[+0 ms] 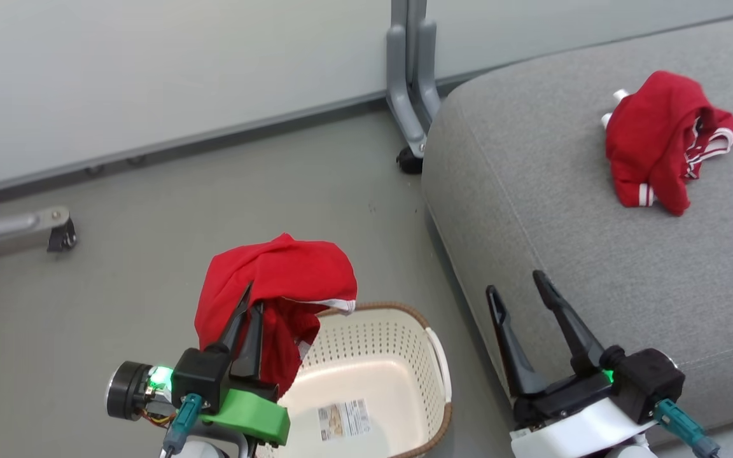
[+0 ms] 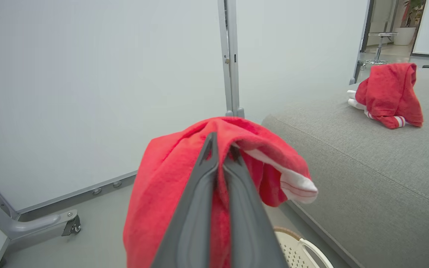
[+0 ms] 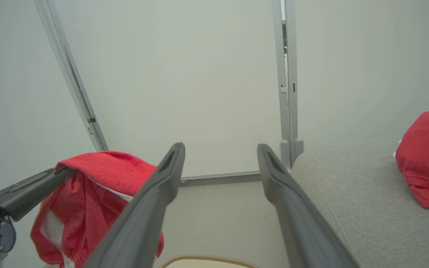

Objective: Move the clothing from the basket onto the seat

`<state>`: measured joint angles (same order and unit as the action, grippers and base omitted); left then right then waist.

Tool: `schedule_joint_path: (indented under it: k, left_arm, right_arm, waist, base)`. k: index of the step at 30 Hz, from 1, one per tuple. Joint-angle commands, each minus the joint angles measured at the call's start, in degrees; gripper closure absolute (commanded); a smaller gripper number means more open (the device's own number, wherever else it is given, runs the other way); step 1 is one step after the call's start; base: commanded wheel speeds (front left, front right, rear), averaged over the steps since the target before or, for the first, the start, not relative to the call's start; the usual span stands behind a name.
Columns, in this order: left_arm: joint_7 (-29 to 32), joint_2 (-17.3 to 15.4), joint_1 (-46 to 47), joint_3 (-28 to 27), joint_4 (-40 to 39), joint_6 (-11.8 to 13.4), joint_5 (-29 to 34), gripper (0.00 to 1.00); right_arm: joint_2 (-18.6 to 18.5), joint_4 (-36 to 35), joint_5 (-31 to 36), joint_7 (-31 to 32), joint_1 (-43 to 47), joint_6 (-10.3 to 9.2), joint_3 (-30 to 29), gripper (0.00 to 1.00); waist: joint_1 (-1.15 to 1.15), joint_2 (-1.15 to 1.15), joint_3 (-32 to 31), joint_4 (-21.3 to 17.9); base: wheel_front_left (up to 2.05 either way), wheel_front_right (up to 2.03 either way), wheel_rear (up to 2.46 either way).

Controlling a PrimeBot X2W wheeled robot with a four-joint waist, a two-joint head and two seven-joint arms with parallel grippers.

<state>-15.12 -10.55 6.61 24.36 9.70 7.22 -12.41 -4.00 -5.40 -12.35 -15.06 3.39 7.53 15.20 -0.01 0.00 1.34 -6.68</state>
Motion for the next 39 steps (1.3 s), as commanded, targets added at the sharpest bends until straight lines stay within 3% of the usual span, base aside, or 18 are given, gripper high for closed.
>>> schedule_joint_path:
  k: [1, 11, 16, 25, 33, 39]
  left_arm:
    - [0.0, 0.1, -0.4, -0.3, -0.4, -0.6, 0.7, 1.0]
    - [0.0, 2.6, 5.3, 1.7, 0.0, -5.4, 1.5, 1.0]
    - [0.0, 4.1, 8.4, 4.6, 1.0, -7.4, 2.0, 1.0]
    - [1.9, 6.3, 11.9, 10.0, 0.6, -9.7, 1.7, 1.0]
    - [3.9, 7.1, 13.1, 14.0, -0.8, -10.2, 0.8, 1.0]
    - [5.0, 7.4, 13.3, 16.2, -1.4, -10.4, -0.3, 1.0]
  right_arm:
    - [-0.6, 0.4, -0.1, -0.2, 0.9, -0.09, 0.9, 0.0]
    - [-3.1, 3.1, -1.3, -0.2, -2.9, -0.08, 12.0, 0.0]
    - [-2.4, 5.6, -2.1, -0.2, -5.4, -0.08, 15.6, 0.0]
    - [-0.6, 11.5, 0.0, -0.2, -10.2, -0.09, 15.6, 0.0]
    - [0.7, 15.2, 1.0, -0.2, -12.1, -0.08, 12.3, 0.0]
    - [1.0, 16.6, 0.9, -0.2, -13.2, -0.08, 13.2, 0.0]
  waist:
    - [0.01, 0.0, -3.7, -1.5]
    - [0.01, 0.0, -3.2, -2.1]
    - [0.01, 0.0, -2.5, -1.9]
    - [0.01, 0.0, -2.2, -1.2]
    - [0.01, 0.0, -2.3, 0.2]
    - [0.01, 0.0, -2.4, 1.2]
  base:
    - [0.0, 0.0, 0.0]
    - [0.0, 0.0, 0.0]
    - [0.0, 0.0, 0.0]
    - [0.0, 0.0, 0.0]
    - [0.0, 0.0, 0.0]
    - [0.0, 0.0, 0.0]
